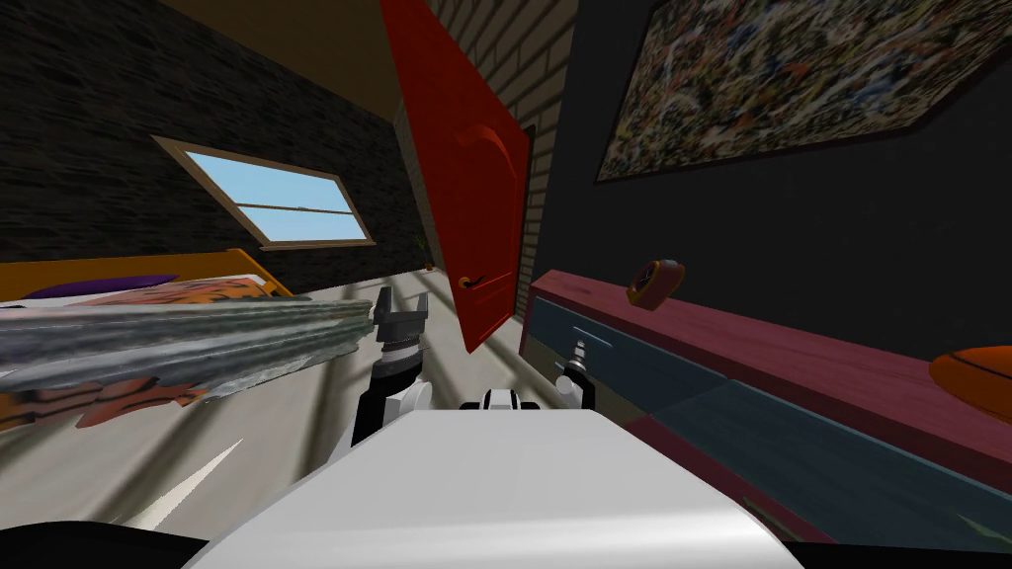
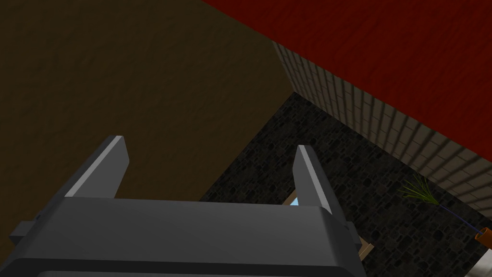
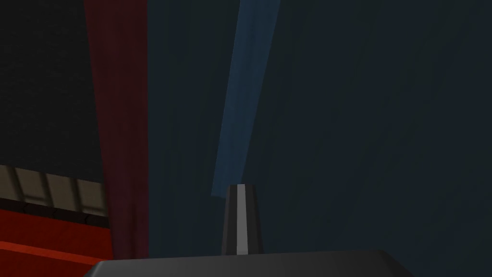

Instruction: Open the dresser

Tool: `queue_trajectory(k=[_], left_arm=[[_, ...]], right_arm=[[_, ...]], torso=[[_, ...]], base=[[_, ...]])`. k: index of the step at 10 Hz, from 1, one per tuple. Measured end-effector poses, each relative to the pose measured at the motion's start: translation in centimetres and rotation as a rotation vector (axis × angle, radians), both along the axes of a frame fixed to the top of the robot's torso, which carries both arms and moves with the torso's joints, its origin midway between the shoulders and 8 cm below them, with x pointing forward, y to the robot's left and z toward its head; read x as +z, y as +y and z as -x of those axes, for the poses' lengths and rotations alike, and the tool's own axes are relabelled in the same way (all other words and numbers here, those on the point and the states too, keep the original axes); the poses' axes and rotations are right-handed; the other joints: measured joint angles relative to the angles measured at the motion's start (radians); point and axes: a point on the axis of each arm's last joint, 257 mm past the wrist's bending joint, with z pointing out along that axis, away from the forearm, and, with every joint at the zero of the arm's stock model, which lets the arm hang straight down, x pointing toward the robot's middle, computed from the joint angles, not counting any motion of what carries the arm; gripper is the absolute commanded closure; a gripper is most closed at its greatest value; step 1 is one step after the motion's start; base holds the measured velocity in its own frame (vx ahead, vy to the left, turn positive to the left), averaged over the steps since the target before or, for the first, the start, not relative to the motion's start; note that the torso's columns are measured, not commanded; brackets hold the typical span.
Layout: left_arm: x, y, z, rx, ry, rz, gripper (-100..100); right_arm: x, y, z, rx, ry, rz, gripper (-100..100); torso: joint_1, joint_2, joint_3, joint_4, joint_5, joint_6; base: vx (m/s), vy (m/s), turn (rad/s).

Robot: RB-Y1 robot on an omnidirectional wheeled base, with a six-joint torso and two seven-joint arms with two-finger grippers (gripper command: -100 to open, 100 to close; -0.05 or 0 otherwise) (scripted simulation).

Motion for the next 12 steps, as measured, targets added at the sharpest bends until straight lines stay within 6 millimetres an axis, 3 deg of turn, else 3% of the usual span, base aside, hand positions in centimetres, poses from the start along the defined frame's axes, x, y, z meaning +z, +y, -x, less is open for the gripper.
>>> queue_trajectory(k=[1, 2, 8, 12], left_arm=[[0.0, 0.0, 0.0, 0.0, 0.0, 0.0, 0], [0.0, 0.0, 0.0, 0.0, 0.0, 0.0, 0], [0.0, 0.0, 0.0, 0.0, 0.0, 0.0, 0], [0.0, 0.0, 0.0, 0.0, 0.0, 0.0, 0]], right_arm=[[0.1, 0.2, -0.2, 0.003, 0.0, -0.001, 100], [0.1, 0.3, -0.2, 0.004, 0.001, 0.0, -100], [0.7, 1.8, -3.1, 0.015, -0.025, -0.146, -100], [2.6, 0.7, -5.0, 0.036, -0.045, -0.169, -100]], torso=[[0.0, -0.001, 0.0, 0.0, 0.0, 0.0], [-0.003, -0.006, -0.003, -0.001, 0.0, 0.0], [0.001, 0.0, 0.0, 0.0, 0.001, 0.0], [0.0, -0.002, -0.001, 0.0, 0.0, 0.0]], base=[[-0.085, 0.062, -0.014], [-0.005, -0.006, -0.069], [0.029, -0.041, -0.06], [0.023, -0.029, -0.05]])
